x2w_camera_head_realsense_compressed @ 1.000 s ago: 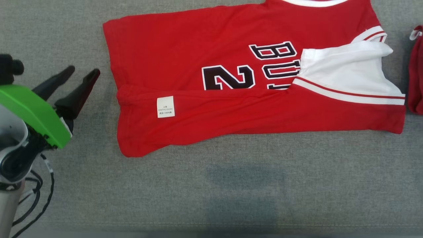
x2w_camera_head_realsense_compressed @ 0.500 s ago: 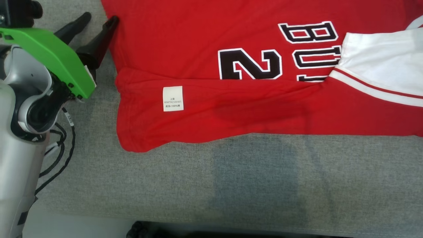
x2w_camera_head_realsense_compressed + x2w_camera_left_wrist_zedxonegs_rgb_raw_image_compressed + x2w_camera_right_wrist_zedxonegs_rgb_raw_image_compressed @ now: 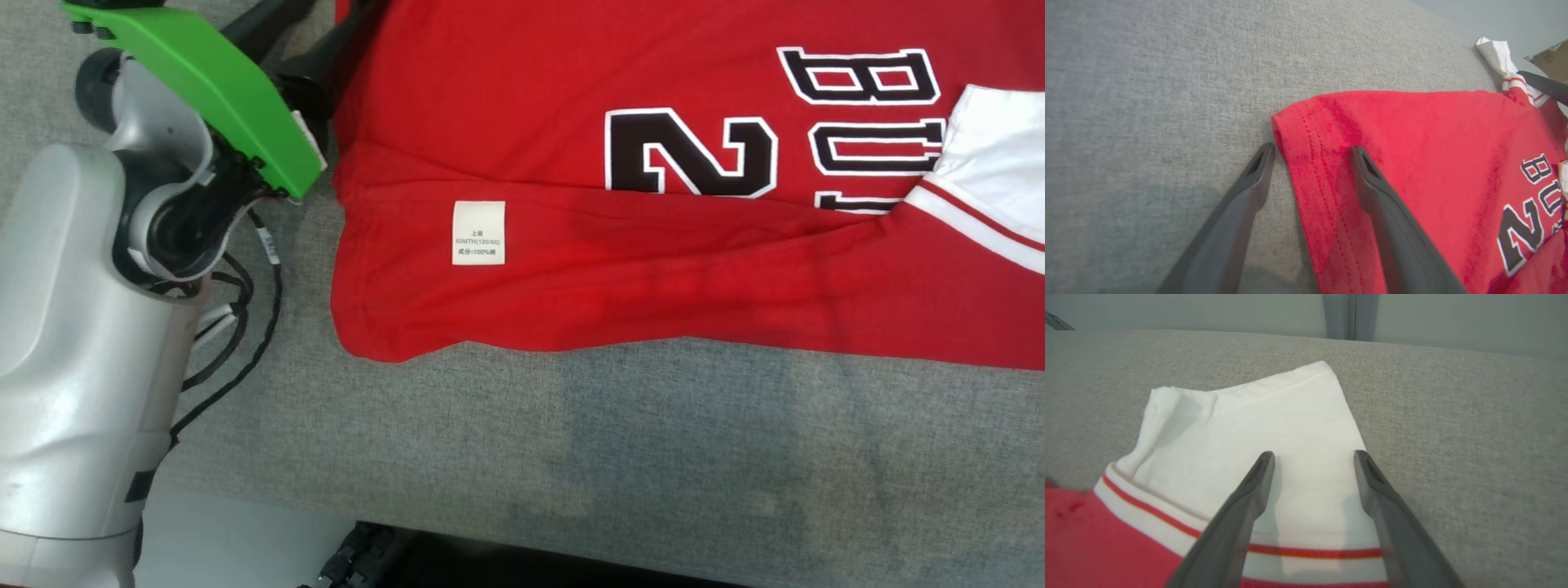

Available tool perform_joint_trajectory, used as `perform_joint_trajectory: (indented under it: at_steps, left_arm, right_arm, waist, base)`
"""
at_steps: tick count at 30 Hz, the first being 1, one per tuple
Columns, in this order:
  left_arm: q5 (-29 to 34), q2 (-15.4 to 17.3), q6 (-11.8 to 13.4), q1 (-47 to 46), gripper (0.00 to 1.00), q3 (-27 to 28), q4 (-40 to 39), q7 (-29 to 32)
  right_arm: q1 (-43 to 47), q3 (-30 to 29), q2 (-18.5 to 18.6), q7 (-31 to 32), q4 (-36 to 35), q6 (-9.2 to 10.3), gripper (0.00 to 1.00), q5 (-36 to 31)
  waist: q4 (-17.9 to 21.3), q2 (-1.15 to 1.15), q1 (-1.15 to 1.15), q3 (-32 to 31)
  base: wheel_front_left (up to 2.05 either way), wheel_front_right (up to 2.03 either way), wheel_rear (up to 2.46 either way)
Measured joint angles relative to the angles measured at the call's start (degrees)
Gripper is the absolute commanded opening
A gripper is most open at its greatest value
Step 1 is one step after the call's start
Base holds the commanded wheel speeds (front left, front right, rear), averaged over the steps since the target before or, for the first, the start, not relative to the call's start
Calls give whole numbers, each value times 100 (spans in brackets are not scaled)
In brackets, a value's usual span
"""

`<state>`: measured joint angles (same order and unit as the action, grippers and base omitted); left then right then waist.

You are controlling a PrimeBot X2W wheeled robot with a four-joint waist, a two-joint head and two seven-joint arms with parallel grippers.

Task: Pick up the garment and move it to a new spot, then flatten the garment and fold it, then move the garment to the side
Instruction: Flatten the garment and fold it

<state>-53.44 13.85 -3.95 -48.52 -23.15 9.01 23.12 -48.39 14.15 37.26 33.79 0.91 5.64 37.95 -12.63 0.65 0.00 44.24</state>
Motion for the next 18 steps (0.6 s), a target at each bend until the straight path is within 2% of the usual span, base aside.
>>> perform_joint_trajectory:
  at_steps: [1,2,3,4,6,8,10,18]
  left_arm:
    - [-51,-60,-18,-12,63,-33,19,1]
    - [-99,-121,-66,-30,49,-91,43,1]
    - [-135,-185,-97,-55,44,-135,78,1]
    - [-140,-253,-143,-121,21,-237,146,2]
    - [-140,-291,-181,-155,20,-341,174,9]
    - [-141,-370,-191,-175,14,-417,219,31]
    - [-140,-420,-208,-216,0,-489,291,34]
    - [-111,-583,-266,-413,0,-678,539,-69]
  right_arm:
    - [-52,16,-1,-1,56,0,100,-22]
    - [-97,20,0,-2,111,0,100,-30]
    - [-144,22,-1,-2,177,0,100,-31]
    - [-220,34,-1,-2,299,0,100,-65]
    - [-322,59,-3,4,413,1,100,-110]
    - [-467,66,-10,13,508,1,100,-138]
    - [-588,69,-10,30,602,1,100,-234]
    - [-814,44,79,53,1102,45,100,-472]
  waist:
    - [-27,0,0,-2]
    - [-54,0,0,-5]
    - [-83,0,0,-10]
    - [-140,0,0,-19]
    - [-197,0,0,-29]
    - [-251,0,0,-31]
    - [-303,0,0,-27]
    - [-501,0,0,-7]
  base:
    - [0,0,0]
    - [0,0,0]
    - [0,0,0]
    - [0,0,0]
    - [0,0,0]
    - [0,0,0]
    - [0,0,0]
    - [0,0,0]
